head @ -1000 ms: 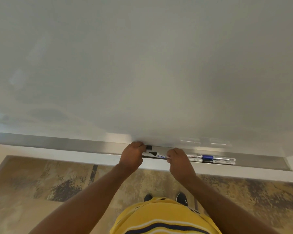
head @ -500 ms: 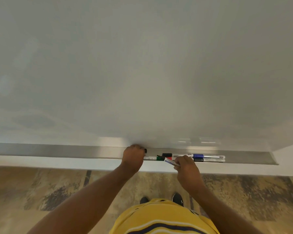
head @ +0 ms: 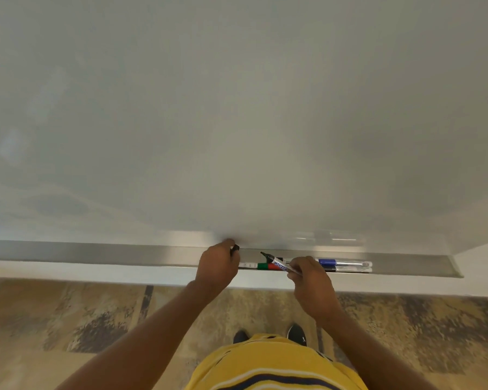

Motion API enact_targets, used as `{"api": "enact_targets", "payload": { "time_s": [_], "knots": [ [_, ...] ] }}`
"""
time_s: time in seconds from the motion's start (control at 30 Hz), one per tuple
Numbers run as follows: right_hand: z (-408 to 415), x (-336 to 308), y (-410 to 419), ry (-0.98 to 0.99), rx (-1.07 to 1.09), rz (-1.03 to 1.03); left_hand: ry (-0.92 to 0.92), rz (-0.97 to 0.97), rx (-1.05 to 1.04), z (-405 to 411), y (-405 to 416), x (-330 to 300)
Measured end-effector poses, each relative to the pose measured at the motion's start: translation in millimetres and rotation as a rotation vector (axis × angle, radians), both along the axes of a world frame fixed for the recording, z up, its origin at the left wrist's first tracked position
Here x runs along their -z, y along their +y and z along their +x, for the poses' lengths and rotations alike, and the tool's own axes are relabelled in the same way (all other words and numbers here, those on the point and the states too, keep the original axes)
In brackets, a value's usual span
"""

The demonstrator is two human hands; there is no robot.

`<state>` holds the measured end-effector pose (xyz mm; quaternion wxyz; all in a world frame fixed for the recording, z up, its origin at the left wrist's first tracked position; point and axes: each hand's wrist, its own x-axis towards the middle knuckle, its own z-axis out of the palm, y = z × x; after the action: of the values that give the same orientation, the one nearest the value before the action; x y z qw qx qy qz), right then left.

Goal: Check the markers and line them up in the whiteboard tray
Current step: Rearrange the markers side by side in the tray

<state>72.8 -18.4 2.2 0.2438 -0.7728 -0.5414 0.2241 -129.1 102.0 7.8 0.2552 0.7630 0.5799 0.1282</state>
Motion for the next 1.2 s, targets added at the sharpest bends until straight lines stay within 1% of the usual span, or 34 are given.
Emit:
{"api": "enact_targets", "payload": {
  "time_s": [0.07,0.13,0.23,0.3,0.37,0.43,0.53,0.73,0.93,1.07,1.2],
  "knots": [
    [-0.2,-9.8,0.8,0.055,-0.013,0.034,-0.245,-0.142,-0.139,-2.2,-8.8,-11.5],
    [-0.9,-23.4,1.9,0.086,-0.04,0.089,-0.446,-0.266,-0.227,-4.0,-15.4,-23.0],
    [-2.5,-47.5,2.5,0.136,-0.087,0.196,-0.842,-0.447,-0.403,-4.4,-20.2,-43.9],
    [-3.8,-62.1,2.5,0.171,-0.118,0.26,-1.077,-0.536,-0.466,-5.4,-20.8,-59.2],
    [-4.7,-74.5,3.6,0.182,-0.142,0.282,-1.231,-0.586,-0.459,-6.2,-22.0,-69.5],
    [-4.5,-84.2,6.0,0.174,-0.156,0.275,-1.309,-0.599,-0.446,-5.6,-25.3,-78.6],
    [-4.2,-94.3,9.9,0.146,-0.173,0.284,-1.352,-0.592,-0.471,-3.4,-29.3,-84.5],
    [-7.0,-101.6,15.2,0.044,-0.23,0.271,-1.221,-0.479,-0.493,-2.5,-32.6,-86.6],
    [-9.2,-100.3,19.5,-0.046,-0.253,0.214,-1.195,-0.47,-0.49,-1.6,-32.6,-87.1],
    [-14.6,-103.9,25.4,-0.073,-0.283,0.212,-1.147,-0.445,-0.445,2.4,-34.6,-87.2],
    [-16.1,-107.5,32.7,-0.07,-0.294,0.237,-1.064,-0.347,-0.399,1.7,-33.0,-87.7]
  ]
}}
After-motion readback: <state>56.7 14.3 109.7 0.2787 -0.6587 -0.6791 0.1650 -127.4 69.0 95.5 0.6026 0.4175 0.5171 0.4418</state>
